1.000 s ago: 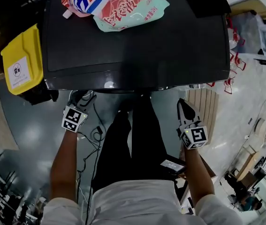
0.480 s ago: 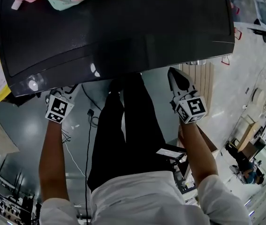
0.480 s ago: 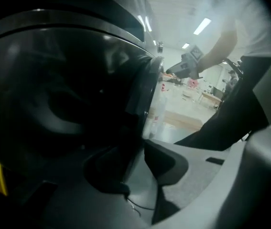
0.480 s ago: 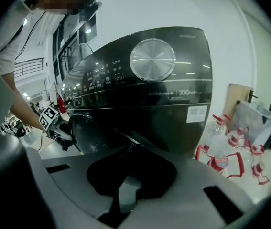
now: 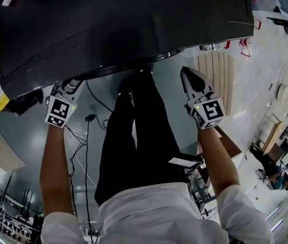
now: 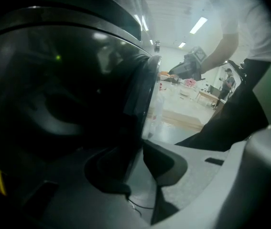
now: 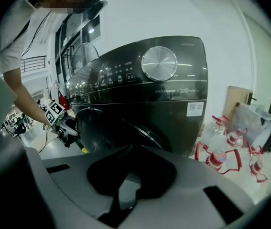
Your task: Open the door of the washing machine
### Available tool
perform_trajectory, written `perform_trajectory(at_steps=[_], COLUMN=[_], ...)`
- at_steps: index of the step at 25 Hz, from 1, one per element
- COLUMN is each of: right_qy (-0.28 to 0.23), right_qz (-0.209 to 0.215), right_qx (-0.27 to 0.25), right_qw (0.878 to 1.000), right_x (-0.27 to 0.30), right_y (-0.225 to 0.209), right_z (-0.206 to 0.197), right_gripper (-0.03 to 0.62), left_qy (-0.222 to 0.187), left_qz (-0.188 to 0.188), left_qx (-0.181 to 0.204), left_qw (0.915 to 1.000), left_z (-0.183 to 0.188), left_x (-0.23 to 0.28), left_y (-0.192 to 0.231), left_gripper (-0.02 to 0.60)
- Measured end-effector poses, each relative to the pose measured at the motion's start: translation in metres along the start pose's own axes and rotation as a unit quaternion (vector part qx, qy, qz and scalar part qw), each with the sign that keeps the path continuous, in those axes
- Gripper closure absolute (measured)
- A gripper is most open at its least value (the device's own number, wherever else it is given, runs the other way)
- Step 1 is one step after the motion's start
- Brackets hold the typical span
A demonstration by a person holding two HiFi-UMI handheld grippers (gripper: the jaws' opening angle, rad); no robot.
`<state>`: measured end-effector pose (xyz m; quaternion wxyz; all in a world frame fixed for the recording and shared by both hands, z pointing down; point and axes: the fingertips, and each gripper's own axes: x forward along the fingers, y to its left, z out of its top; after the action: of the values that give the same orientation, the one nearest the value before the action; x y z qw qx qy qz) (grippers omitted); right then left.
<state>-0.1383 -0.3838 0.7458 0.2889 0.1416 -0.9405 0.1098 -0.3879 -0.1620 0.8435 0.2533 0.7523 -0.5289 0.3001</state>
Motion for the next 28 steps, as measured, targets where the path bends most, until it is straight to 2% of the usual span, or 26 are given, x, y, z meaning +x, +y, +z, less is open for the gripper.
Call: perform_trajectory(at_steps=[3, 6, 9, 13, 18, 22, 28], right_qy=[-0.008, -0.007, -0.007, -0.018, -0.026, -0.043, -0.057], right_qz=[0.007, 0.000, -0.012, -0.028, -0.058, -0.066, -0.087], right_qx=[-0.006, -0.001, 0.003, 0.009, 0.041, 0.037, 0.030], right_qw=[1.000, 1.000, 1.000, 0.999, 0.997, 0.996, 0.994], right_x=[-0.005, -0.016, -0.032, -0.065, -0.112, -0.154, -0.223], right_y=[0.009, 0.013, 0.010, 0.002, -0.007, -0.012, -0.016], right_z=[-0.003, -0.008, -0.016, -0.035, -0.072, -0.094, -0.121], right_gripper=[0.556, 0.556, 0.556, 0.556, 0.556, 0.556, 0.556], left_qy=[-0.003, -0.002, -0.005, -0.010, -0.008, -0.011, -0.013], left_qz=[-0.009, -0.013, 0.001, 0.017, 0.023, 0.025, 0.032], left_qx=[-0.024, -0.025, -0.032, -0.068, -0.130, -0.171, -0.204], left_qw=[0.9997, 0.9996, 0.9995, 0.9975, 0.9912, 0.9848, 0.9783], left_z=[-0.004, -0.009, -0.014, -0.019, -0.026, -0.025, -0.019], left_x=[-0.001, -0.005, -0.010, -0.014, -0.011, -0.007, 0.002], left_y=[-0.005, -0.021, -0.039, -0.077, -0.127, -0.174, -0.234], left_gripper=[0.466, 0.474, 0.477, 0.480, 0.479, 0.476, 0.476])
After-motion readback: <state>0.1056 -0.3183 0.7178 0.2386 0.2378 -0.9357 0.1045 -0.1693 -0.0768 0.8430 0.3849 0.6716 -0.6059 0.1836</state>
